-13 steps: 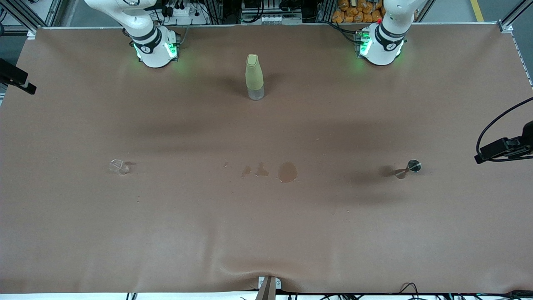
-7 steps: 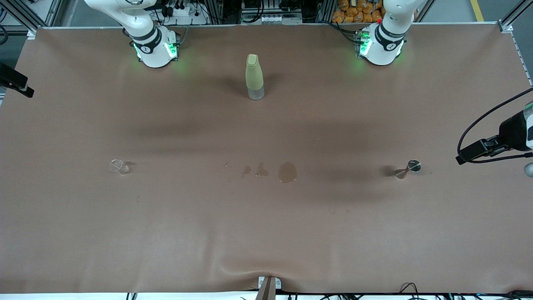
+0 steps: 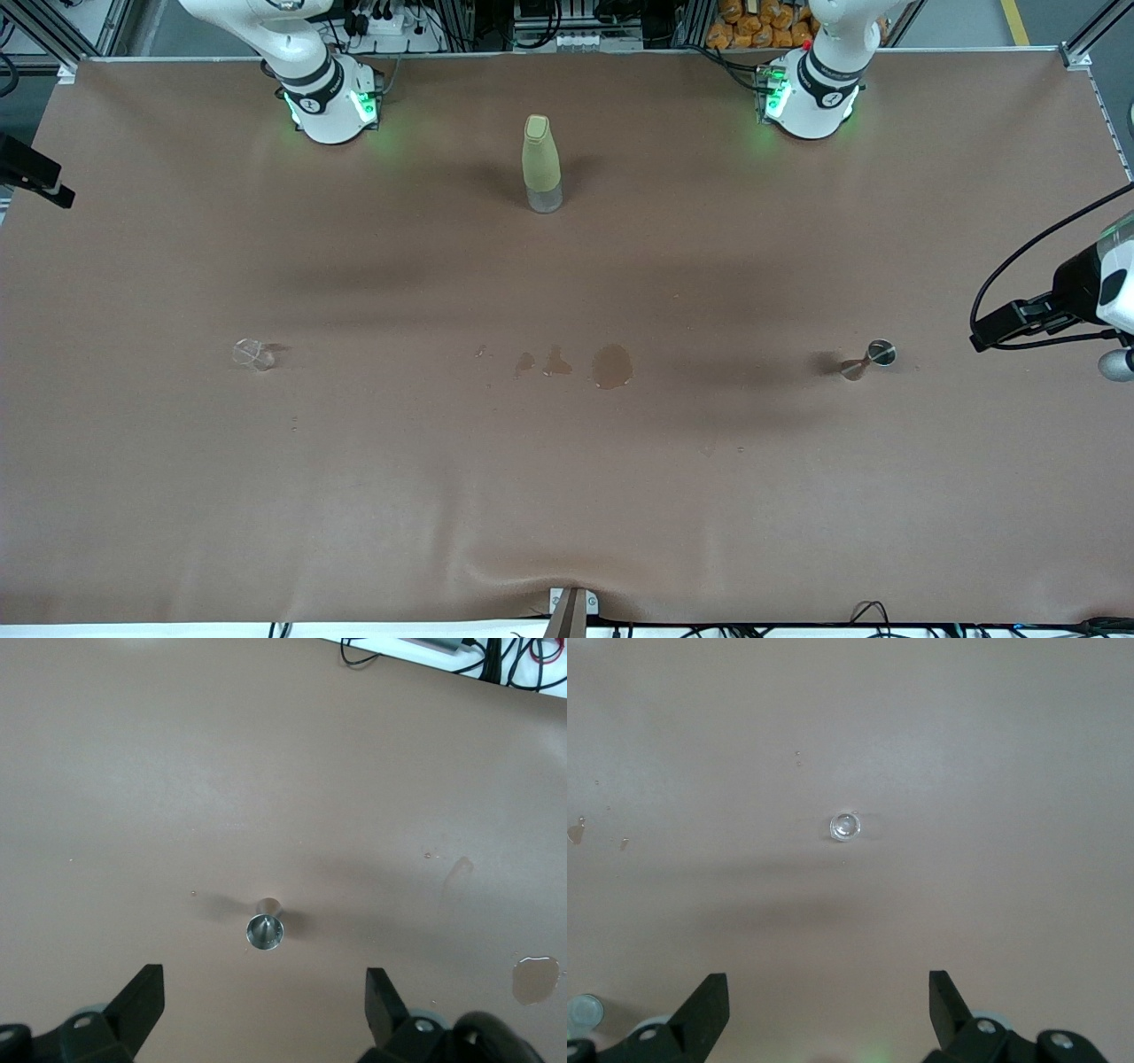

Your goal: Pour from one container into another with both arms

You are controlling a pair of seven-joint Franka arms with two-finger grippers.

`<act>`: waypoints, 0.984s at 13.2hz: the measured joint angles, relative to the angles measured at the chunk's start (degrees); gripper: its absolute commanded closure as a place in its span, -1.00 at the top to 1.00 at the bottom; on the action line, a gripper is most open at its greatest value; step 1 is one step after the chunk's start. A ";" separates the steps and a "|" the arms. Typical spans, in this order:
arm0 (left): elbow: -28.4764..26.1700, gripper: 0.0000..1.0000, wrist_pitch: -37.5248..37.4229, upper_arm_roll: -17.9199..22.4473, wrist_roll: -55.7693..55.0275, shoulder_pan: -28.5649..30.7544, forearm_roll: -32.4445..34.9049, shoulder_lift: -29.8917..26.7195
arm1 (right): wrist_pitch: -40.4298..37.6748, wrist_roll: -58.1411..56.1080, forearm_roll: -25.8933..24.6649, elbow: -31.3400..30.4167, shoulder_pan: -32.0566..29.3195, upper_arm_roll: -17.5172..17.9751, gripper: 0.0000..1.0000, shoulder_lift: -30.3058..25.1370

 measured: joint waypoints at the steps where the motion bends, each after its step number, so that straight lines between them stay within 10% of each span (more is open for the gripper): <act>1: -0.16 1.00 -0.10 3.60 1.47 -2.99 -1.20 -0.81 | 0.02 0.00 0.01 -0.04 0.02 0.01 1.00 0.03; 5: -4.20 1.00 1.64 14.98 6.90 -11.02 -6.68 -4.63 | 0.70 0.00 0.06 -0.11 0.36 0.14 1.00 0.37; 13: -7.44 1.00 3.96 16.50 7.44 -12.13 -6.99 -6.58 | 1.06 0.08 0.09 -0.14 1.97 -0.03 1.00 1.10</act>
